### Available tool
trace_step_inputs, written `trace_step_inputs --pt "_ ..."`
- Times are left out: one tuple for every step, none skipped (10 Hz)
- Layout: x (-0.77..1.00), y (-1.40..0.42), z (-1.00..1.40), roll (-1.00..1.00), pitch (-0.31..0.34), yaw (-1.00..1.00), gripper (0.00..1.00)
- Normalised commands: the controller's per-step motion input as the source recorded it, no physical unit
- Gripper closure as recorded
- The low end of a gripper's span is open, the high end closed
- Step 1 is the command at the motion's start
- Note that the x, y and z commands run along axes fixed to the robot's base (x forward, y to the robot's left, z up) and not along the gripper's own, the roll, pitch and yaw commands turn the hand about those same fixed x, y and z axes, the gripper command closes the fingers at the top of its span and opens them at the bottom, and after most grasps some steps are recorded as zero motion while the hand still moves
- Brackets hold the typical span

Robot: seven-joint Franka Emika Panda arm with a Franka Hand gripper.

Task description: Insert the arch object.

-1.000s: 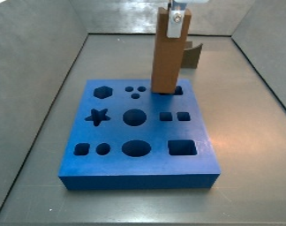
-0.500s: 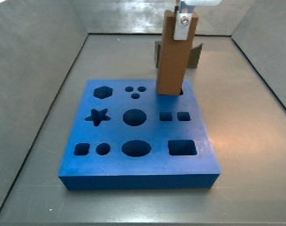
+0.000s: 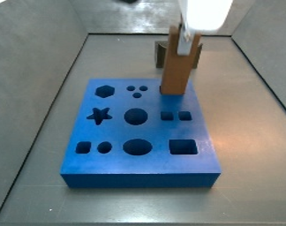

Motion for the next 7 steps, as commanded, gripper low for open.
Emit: trace_step_inputs --pt "0.14 0.0 -0.39 0.0 0.0 -0.19 1.0" --pt "0.06 0.0 -0.36 0.0 -0.003 -0.12 1.0" --pt "0.01 0.0 -0.34 -0.03 -0.034 -0.01 1.0" --pt "0.03 0.02 -0.35 -0.11 -0.037 0.0 1.0" --pt "0.03 0.01 -0.31 -0.14 -0.03 0.0 1.0" --pt "0.0 0.0 -0.22 -0.09 -0.013 0.0 1.0" --pt "0.0 0.0 0.0 0.0 0.0 0.0 1.0"
